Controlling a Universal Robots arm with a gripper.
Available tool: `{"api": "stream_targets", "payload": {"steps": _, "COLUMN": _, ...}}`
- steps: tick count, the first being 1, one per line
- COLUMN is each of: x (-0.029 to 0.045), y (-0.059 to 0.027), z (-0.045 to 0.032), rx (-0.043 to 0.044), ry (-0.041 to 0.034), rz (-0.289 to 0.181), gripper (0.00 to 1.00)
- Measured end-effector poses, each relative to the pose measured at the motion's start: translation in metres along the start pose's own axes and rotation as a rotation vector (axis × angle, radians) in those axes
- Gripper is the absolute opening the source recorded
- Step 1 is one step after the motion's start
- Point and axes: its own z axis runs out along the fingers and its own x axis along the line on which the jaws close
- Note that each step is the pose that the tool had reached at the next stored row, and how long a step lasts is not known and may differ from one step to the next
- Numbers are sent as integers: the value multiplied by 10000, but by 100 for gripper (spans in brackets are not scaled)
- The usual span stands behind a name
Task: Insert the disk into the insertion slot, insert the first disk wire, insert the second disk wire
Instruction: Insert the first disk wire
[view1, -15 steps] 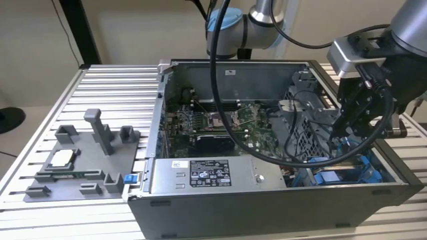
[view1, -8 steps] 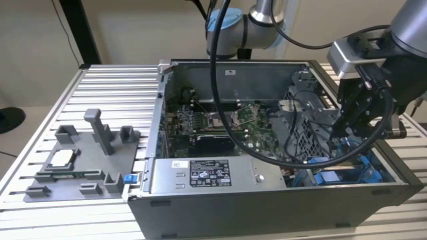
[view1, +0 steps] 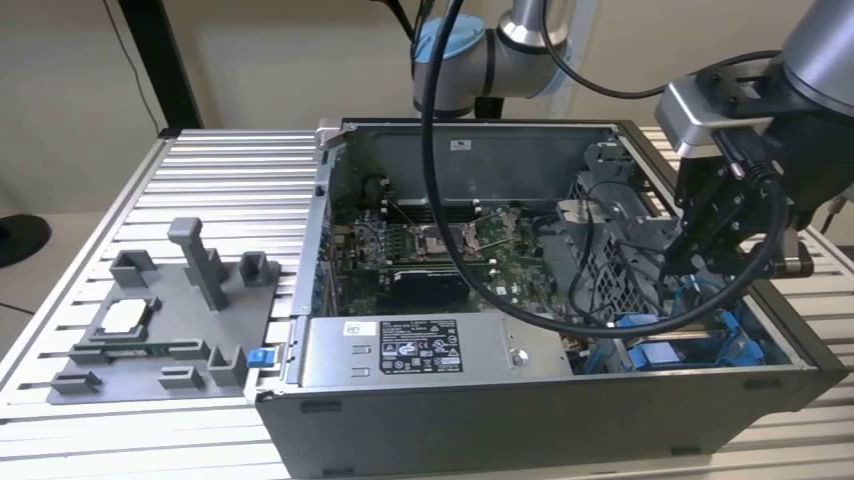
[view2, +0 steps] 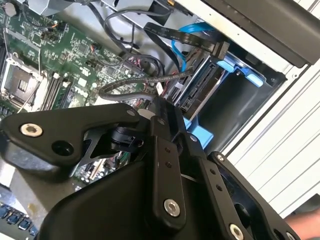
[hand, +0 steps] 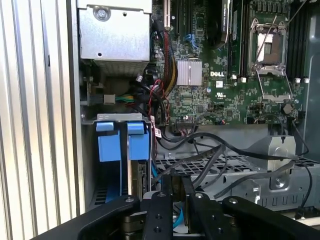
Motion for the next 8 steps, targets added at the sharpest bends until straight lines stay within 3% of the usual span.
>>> {"api": "stream_targets", "payload": {"steps": 8, "x": 6, "y": -21, "z": 6, "rx": 0, "ry": 1, "rz": 0, "gripper": 0}}
